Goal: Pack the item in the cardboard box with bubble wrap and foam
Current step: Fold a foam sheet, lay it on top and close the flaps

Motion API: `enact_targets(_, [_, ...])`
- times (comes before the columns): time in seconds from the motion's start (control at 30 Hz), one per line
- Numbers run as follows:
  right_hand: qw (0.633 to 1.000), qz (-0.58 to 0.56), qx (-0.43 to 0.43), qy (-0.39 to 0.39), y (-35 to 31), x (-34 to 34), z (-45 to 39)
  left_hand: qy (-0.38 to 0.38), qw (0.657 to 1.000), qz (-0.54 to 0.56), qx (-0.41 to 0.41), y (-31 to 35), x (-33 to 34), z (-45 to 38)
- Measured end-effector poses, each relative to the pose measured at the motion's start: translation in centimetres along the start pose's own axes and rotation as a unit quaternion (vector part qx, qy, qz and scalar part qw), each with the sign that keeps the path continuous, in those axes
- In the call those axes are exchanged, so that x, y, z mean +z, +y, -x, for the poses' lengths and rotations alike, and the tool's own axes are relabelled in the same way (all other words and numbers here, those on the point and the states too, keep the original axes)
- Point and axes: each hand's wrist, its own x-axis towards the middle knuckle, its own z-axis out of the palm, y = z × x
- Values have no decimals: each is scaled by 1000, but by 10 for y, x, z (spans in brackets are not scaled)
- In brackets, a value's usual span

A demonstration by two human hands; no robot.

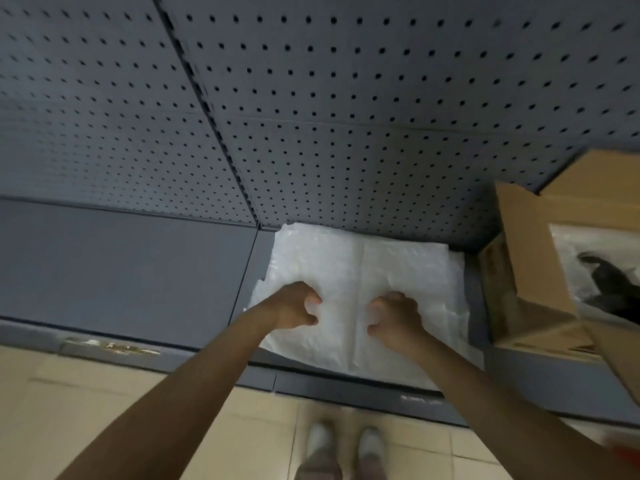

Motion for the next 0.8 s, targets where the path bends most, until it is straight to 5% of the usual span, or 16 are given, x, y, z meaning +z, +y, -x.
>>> enact_targets(0.23, [998,-46,-43,0,-72,21,-4,7,999,-6,-35,-73,-38,16])
enact_targets(0.4, [975,-212,35,54,-90,13,-7,-12,1000,11,-10,-101,-61,17])
enact_targets(0.57, [915,-331,169,159,-59,5,-8,-4,998,52,22,-112,-62,14])
enact_targets(0.8, [875,-394,245,135,7,16,-8,67,976,199,53,-136,-52,30])
